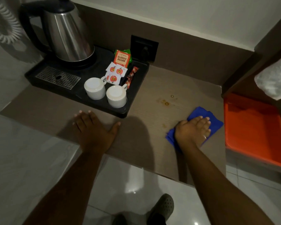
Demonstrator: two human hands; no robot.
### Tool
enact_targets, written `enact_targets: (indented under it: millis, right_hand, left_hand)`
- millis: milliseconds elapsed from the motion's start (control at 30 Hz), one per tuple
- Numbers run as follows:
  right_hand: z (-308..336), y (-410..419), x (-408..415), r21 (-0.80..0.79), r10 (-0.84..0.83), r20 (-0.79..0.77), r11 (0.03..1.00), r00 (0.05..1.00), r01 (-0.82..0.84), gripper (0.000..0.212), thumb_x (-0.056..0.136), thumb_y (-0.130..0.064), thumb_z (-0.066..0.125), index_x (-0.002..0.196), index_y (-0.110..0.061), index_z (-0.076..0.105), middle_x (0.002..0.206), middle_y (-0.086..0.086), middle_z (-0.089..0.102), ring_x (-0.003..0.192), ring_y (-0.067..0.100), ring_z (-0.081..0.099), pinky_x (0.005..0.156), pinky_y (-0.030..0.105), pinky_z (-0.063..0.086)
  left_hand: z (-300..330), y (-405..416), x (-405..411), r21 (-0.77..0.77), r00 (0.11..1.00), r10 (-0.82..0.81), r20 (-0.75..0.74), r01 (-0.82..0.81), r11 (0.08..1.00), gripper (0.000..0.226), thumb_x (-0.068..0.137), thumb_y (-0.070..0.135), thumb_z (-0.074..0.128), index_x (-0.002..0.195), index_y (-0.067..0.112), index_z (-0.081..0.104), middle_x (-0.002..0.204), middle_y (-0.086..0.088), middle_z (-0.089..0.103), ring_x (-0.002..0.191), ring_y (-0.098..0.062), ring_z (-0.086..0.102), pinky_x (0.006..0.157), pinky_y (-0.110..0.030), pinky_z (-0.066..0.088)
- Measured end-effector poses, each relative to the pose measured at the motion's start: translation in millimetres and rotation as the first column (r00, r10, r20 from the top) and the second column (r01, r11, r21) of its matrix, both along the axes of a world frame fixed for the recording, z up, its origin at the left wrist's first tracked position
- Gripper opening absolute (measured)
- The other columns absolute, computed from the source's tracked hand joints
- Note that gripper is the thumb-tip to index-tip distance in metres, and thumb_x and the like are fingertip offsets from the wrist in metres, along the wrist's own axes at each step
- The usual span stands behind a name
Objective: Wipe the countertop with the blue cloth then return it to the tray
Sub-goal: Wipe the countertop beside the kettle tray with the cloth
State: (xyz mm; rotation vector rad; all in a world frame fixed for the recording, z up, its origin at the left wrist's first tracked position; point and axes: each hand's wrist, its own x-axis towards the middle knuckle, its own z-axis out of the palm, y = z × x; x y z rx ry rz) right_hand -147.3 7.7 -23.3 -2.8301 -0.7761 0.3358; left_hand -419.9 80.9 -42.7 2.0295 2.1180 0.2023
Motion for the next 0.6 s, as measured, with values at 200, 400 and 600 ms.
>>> enact_targets:
  millis: [200, 400, 600]
  right_hand:
    - [-13.6, -19.8, -56.3, 0.061, 0.550, 0.069, 0.830, 0.832, -0.554, 0.064, 0.099, -0.040, 0.021, 0.151, -0.008, 0.004, 0.162, 0.013, 0.001, 0.149, 0.026, -0.001, 0.120, 0.042, -0.002]
    - [-8.5, -105.8, 27.8, 0.050, 0.638, 0.043, 0.768, 0.769, -0.639, 0.067, 0.095, -0.050, 0.024, 0.151, -0.021, 0.003, 0.160, 0.001, 0.002, 0.147, 0.015, 0.000, 0.119, 0.039, 0.003]
    - [-0.6, -51.5, 63.7, -0.025, 0.330, 0.087, 0.944, 0.940, -0.329, 0.067, 0.097, -0.041, 0.024, 0.150, -0.003, 0.009, 0.160, 0.020, 0.006, 0.148, 0.033, 0.005, 0.121, 0.049, 0.009]
  left_hand:
    - [1.6, 0.3, -1.5, -0.008, 0.999, -0.018, -0.027, 0.018, 1.000, 0.124, 0.072, 0.090, 0.033, 0.153, -0.002, 0.013, 0.161, -0.032, 0.012, 0.149, -0.048, 0.010, 0.120, -0.060, 0.011]
    - [2.4, 0.2, -2.6, -0.012, 0.999, -0.022, -0.033, 0.022, 1.000, 0.124, 0.071, 0.091, 0.029, 0.152, -0.002, 0.014, 0.160, -0.033, 0.015, 0.148, -0.049, 0.013, 0.120, -0.060, 0.013]
    - [2.4, -0.5, 0.1, 0.015, 1.000, -0.011, -0.020, 0.011, 1.000, 0.121, 0.075, 0.088, 0.030, 0.151, -0.005, 0.018, 0.159, -0.034, 0.015, 0.149, -0.049, 0.012, 0.121, -0.059, 0.010]
